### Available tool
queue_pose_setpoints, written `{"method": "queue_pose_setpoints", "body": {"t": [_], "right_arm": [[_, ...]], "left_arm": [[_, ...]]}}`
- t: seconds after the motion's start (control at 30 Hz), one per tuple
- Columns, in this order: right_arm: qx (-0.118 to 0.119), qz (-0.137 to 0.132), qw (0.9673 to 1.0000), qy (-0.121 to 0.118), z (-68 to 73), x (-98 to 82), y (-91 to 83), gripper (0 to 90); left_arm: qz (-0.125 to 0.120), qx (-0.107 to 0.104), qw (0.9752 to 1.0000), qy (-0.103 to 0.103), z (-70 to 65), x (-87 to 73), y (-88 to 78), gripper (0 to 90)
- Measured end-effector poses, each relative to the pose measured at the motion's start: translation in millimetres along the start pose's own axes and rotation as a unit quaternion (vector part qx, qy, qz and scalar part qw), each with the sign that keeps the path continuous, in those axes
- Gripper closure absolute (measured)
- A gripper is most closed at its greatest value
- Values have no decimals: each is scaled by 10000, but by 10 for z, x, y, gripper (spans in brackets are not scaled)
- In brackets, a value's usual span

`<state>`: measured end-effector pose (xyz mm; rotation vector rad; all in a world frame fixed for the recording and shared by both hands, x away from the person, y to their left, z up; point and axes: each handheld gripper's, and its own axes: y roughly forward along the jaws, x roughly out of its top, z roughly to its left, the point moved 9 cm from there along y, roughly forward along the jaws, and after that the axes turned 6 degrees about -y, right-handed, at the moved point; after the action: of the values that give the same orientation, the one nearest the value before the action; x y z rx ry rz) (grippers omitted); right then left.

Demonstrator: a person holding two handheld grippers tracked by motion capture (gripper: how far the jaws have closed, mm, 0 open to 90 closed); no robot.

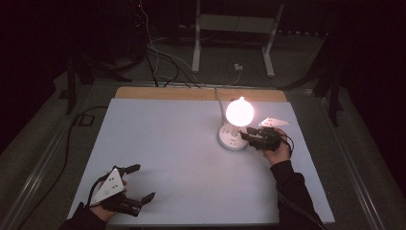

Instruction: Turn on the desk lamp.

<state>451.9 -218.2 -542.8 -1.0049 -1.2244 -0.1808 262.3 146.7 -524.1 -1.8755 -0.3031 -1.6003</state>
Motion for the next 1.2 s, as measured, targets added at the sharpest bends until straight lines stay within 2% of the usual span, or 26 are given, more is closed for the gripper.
{"method": "queue_pose_setpoints", "body": {"t": [0.2,0.33,0.47,0.73,0.83,0.93,1.03,1.2], "right_arm": [[207,-52,9997,89,14,41,-112,302],[233,-79,9995,193,37,38,-190,133],[326,-114,9989,311,49,36,-278,10],[511,-120,9978,410,102,-27,-482,0],[547,-281,9973,407,164,-62,-544,0],[585,-303,9971,392,247,-121,-601,0],[491,-238,9982,264,303,-190,-657,0],[538,-267,9976,343,391,-282,-771,0]], "left_arm": [[-3,5,10000,-1,-1,2,3,5],[-8,4,10000,-10,2,9,8,5],[-17,1,10000,-47,11,14,22,5],[-11,-25,10000,-15,2,17,23,5],[-13,-24,10000,-11,2,15,19,5],[-10,-19,10000,15,-7,14,9,5],[-28,-23,10000,14,-11,14,-1,5],[-43,-42,10000,12,-17,17,-8,5]]}}
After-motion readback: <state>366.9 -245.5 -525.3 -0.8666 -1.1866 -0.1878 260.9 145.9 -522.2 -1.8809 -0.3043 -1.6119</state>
